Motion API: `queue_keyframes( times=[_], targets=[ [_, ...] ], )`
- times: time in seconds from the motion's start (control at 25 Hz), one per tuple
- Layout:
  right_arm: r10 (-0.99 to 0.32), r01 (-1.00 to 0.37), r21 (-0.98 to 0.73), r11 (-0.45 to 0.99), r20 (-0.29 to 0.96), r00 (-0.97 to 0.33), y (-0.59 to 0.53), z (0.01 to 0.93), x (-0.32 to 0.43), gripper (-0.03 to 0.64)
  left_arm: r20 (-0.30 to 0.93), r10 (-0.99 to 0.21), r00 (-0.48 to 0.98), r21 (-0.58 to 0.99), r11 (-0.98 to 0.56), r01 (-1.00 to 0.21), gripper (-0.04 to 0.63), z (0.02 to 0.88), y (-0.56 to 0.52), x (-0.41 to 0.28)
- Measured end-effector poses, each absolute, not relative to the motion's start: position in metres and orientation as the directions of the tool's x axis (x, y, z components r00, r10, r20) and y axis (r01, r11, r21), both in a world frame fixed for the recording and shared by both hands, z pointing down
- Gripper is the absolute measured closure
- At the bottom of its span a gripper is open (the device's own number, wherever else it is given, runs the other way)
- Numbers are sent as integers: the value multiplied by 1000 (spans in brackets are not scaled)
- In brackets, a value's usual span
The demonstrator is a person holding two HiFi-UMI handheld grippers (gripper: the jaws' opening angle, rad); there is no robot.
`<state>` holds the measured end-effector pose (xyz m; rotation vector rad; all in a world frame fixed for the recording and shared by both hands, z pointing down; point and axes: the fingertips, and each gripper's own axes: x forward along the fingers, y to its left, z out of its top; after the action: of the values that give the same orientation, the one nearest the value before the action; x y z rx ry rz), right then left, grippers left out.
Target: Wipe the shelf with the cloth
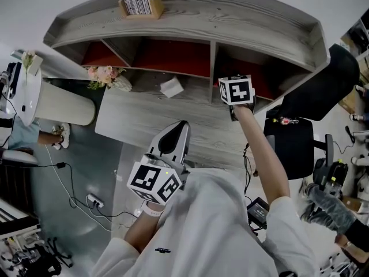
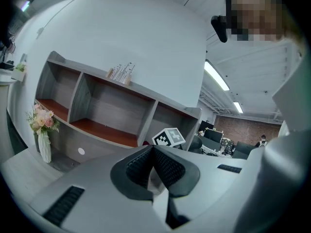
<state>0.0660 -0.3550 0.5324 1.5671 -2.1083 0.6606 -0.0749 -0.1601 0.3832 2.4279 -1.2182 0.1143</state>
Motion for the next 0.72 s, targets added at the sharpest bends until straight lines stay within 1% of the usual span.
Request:
queue_keyframes(
  times=[0.12, 0.28, 0.36, 0.52, 0.72],
  targets=[
    [-738, -954, -67, 291, 619, -269, -368, 533, 73, 506, 260, -746, 613, 331, -528, -782, 589, 384, -160, -75],
    [-750, -962, 4, 272, 628, -209, -375, 530, 87, 506, 259, -739, 622, 330, -537, -776, 589, 382, -158, -72],
    [-762, -975, 3, 224, 624, -173, -374, 530, 100, 506, 257, -738, 624, 329, -541, -774, 589, 381, -158, -71],
    [-784, -997, 0, 80, 618, -63, -369, 532, 140, 506, 251, -737, 627, 332, -542, -771, 589, 382, -157, -70],
    [-768, -992, -33, -121, 637, 72, -362, 532, 193, 506, 244, -738, 629, 333, -545, -769, 589, 380, -155, -71]
  ],
)
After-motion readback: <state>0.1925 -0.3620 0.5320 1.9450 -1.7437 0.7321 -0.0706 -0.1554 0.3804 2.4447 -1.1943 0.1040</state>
